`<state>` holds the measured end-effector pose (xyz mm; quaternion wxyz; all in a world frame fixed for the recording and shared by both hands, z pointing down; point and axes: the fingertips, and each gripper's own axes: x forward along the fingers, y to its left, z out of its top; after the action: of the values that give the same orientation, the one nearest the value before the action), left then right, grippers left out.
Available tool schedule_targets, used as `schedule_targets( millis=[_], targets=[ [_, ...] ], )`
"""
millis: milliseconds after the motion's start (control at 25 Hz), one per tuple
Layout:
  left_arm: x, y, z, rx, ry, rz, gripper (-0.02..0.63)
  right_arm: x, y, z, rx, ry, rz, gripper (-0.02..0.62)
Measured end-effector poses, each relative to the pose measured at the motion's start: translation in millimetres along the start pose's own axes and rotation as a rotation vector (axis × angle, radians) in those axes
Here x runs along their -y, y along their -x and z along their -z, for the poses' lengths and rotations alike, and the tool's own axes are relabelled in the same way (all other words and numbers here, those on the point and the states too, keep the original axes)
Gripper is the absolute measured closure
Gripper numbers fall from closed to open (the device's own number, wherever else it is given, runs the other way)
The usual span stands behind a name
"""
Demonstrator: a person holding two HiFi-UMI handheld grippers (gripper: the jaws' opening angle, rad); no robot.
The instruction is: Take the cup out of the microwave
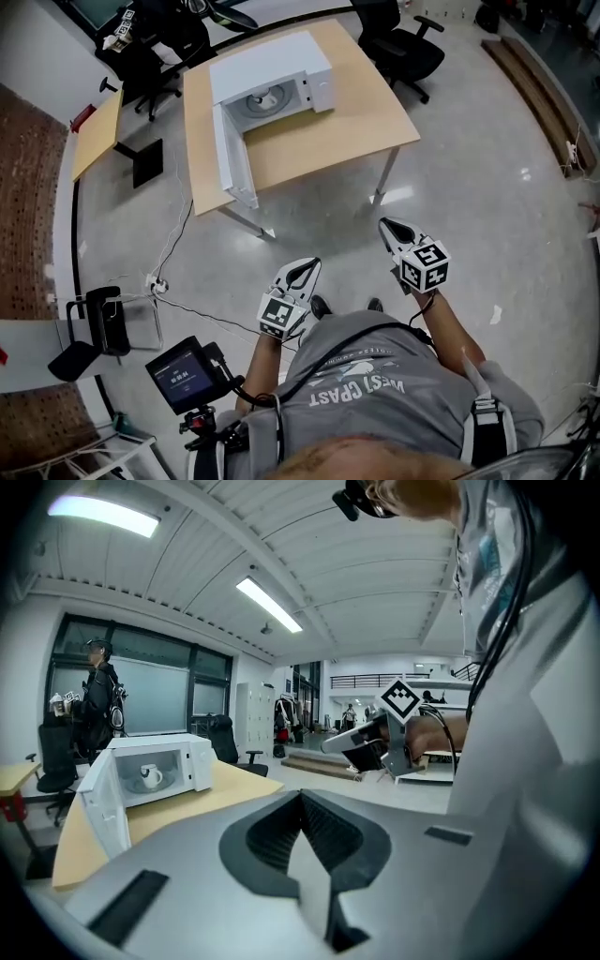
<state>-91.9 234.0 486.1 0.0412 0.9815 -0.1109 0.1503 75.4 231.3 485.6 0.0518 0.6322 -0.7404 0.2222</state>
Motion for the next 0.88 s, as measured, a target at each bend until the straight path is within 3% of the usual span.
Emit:
schedule_targets(
  millis=[480,680,880],
  targets=[
    [0,-6,18,-0.109,-0.204,0.133,0.563,-13,-25,6,-0.013,-0.035,0.046,0.583],
    [3,-11,8,-0.062,-0.130,0.185,0.563,-12,-35,7,-0.018,-0.055,0.054,0.583],
    [-6,-16,16,-0.078,-0.116,0.201,0.563,-12,-53,5,-0.013,-0.065,0.049,0.583]
  ],
)
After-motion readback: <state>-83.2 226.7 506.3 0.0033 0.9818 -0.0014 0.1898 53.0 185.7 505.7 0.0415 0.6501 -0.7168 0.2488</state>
